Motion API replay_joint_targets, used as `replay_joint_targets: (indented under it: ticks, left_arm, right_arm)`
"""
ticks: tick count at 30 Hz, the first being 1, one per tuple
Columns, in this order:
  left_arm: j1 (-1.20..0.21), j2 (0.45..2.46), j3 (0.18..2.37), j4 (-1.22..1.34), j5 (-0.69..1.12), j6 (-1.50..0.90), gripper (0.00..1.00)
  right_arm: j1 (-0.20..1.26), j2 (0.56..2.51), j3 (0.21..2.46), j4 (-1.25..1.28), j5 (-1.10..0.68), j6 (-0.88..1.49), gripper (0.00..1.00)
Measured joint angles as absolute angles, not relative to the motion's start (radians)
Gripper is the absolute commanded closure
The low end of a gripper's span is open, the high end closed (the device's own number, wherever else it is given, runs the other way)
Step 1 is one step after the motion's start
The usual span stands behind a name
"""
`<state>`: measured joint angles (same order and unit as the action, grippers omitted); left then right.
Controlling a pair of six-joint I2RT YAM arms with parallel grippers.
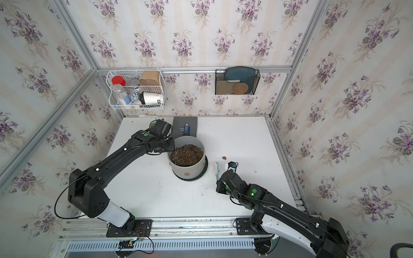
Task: Scrub the dried mud off the ceramic pot
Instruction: Rotate the pot on the tray.
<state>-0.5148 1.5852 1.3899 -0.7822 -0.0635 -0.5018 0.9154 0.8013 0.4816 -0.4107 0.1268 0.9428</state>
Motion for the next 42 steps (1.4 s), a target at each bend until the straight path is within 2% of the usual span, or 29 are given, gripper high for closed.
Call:
replay_joint_targets:
  ticks: [6, 14, 17, 19, 25, 29, 35, 42]
  left_arm:
    - [-0.508, 1.579, 1.347, -0.77, -0.055, -0.495, 0.7]
    - [-0.504, 1.541, 1.308, -0.775, -0.03, -0.467, 0.87]
    - [-0.505, 1.518, 1.284, -0.775, -0.043, -0.461, 0.89]
    - [-0.504, 1.501, 1.265, -0.768, -0.037, -0.468, 0.89]
    - [-0.504, 1.481, 1.24, -0.746, 0.042, -0.493, 0.64]
    - [-0.504, 1.492, 1.263, -0.76, 0.075, -0.493, 0.56]
    - [-0.503, 1.537, 1.341, -0.772, 0.047, -0.49, 0.56]
    - [-0.5, 1.595, 1.39, -0.78, 0.001, -0.454, 0.71]
  right_arm:
    - [0.915, 0.878, 0.492, -0.406, 0.141, 0.966, 1.0]
    - [0.915, 0.931, 0.527, -0.362, 0.141, 0.969, 1.0]
    - [0.915, 0.935, 0.531, -0.354, 0.14, 0.969, 1.0]
    - [0.915, 0.932, 0.531, -0.352, 0.14, 0.969, 1.0]
    - [0.915, 0.943, 0.526, -0.336, 0.136, 0.969, 1.0]
    - [0.915, 0.962, 0.519, -0.334, 0.133, 0.969, 1.0]
    - [0.915, 0.955, 0.499, -0.316, 0.133, 0.968, 1.0]
    - [0.915, 0.944, 0.484, -0.302, 0.125, 0.968, 1.0]
